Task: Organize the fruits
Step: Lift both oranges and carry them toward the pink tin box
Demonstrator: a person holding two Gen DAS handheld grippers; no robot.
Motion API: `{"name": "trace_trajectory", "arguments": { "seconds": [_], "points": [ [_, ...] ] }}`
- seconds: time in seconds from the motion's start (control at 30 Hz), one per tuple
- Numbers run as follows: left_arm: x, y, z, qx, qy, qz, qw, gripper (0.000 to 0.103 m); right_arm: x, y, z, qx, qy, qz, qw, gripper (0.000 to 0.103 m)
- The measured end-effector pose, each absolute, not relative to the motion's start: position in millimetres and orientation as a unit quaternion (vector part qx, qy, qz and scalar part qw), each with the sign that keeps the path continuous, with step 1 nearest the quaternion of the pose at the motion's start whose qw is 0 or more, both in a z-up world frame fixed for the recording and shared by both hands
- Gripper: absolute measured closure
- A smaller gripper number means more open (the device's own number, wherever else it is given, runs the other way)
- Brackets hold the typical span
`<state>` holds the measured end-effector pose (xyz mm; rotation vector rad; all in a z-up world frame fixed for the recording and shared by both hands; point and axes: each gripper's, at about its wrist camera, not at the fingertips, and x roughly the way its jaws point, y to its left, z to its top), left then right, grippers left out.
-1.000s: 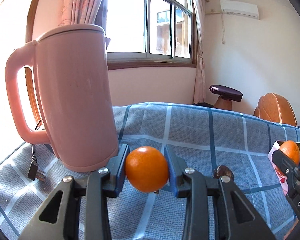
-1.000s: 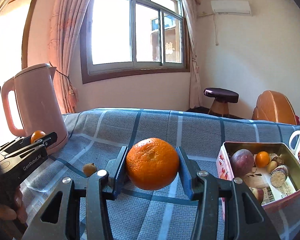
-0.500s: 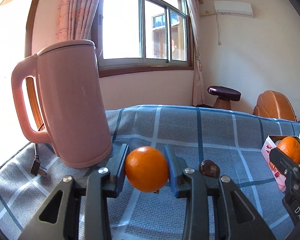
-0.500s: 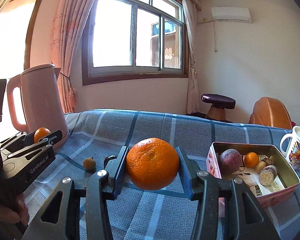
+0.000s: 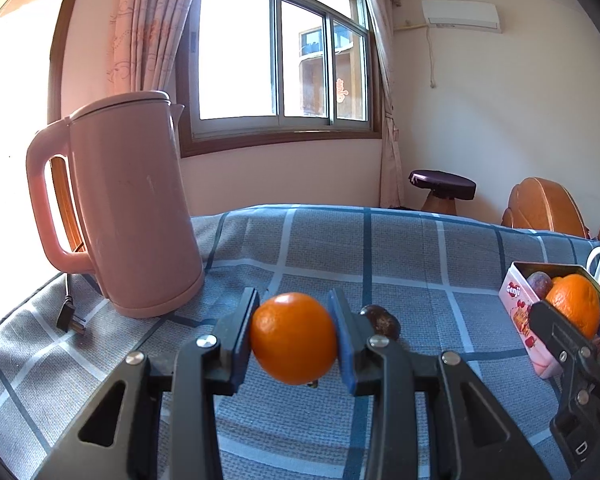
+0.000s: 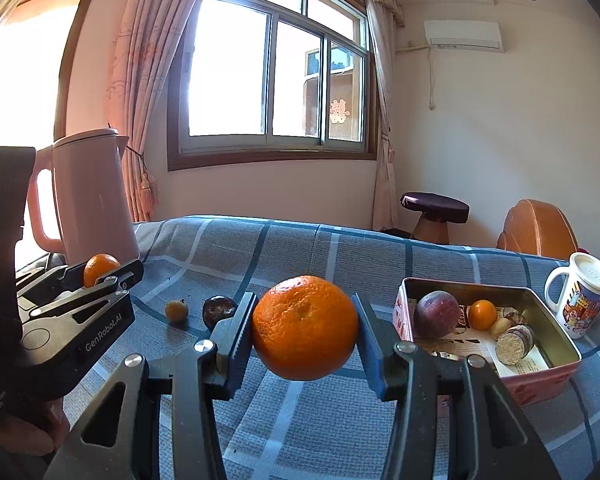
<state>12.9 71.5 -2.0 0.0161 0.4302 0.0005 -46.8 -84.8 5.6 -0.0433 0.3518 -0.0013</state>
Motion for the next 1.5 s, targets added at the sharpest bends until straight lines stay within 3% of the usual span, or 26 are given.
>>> {"name": "trace_trajectory", "arguments": {
  "seconds": [1.5],
  "points": [
    [-11,-67,3,0.007,0.226,-0.104,0.969,0.066,-60,-203,10,-0.027,0.182,-0.086,0.979,0.054]
  ]
}}
